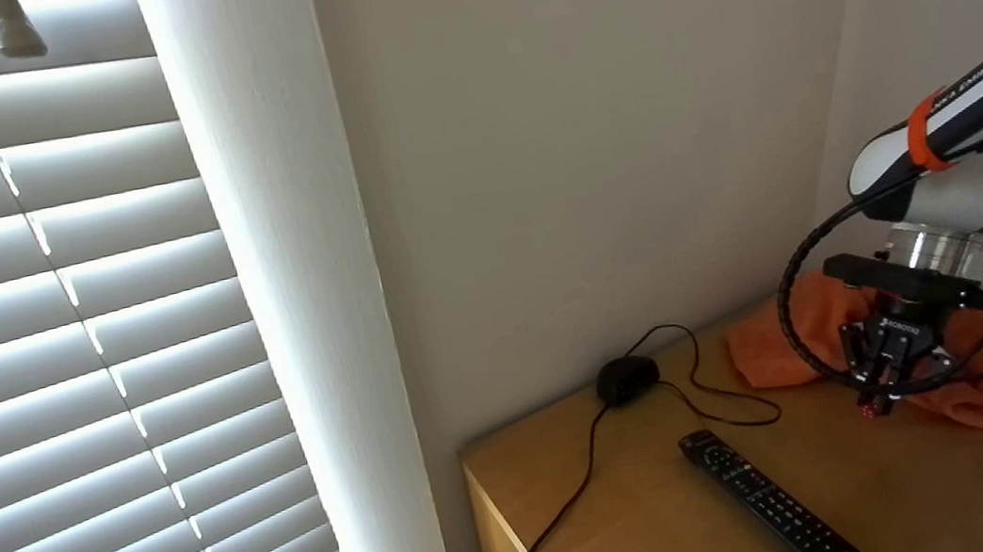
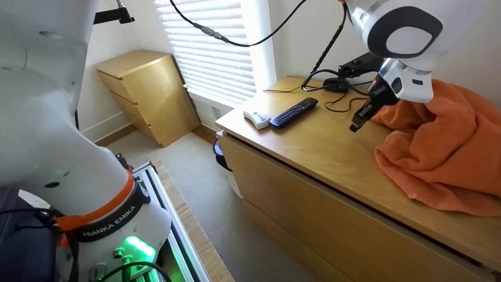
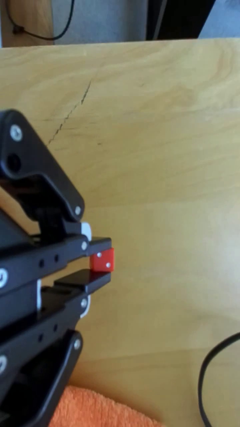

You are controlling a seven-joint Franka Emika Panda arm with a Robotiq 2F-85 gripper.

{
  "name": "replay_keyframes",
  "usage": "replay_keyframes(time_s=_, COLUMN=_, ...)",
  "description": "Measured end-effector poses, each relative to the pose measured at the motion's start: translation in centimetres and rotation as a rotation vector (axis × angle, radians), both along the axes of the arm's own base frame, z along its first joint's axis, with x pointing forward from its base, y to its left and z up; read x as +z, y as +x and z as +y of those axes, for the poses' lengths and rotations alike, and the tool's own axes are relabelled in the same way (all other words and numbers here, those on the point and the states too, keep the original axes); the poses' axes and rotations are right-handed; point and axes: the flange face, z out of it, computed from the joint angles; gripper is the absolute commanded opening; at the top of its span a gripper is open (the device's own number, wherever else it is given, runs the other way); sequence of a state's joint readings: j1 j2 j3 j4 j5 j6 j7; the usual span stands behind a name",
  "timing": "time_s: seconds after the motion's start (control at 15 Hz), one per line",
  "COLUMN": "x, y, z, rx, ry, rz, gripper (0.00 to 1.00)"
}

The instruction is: Turn over the dice on the table

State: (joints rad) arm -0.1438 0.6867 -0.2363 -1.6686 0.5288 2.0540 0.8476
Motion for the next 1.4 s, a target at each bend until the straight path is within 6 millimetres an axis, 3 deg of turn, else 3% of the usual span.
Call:
replay_keyframes(time_s=0.47, x=-0.2, y=1.2, z=5.3, rx=0.029, ry=-0.293, rz=-0.073, gripper=0.05)
replay_keyframes(time_s=1.4, x=-1.1, y=-0.7, z=8.8, rx=0.112, ry=-0.635, rz=-0.030, gripper=0.05)
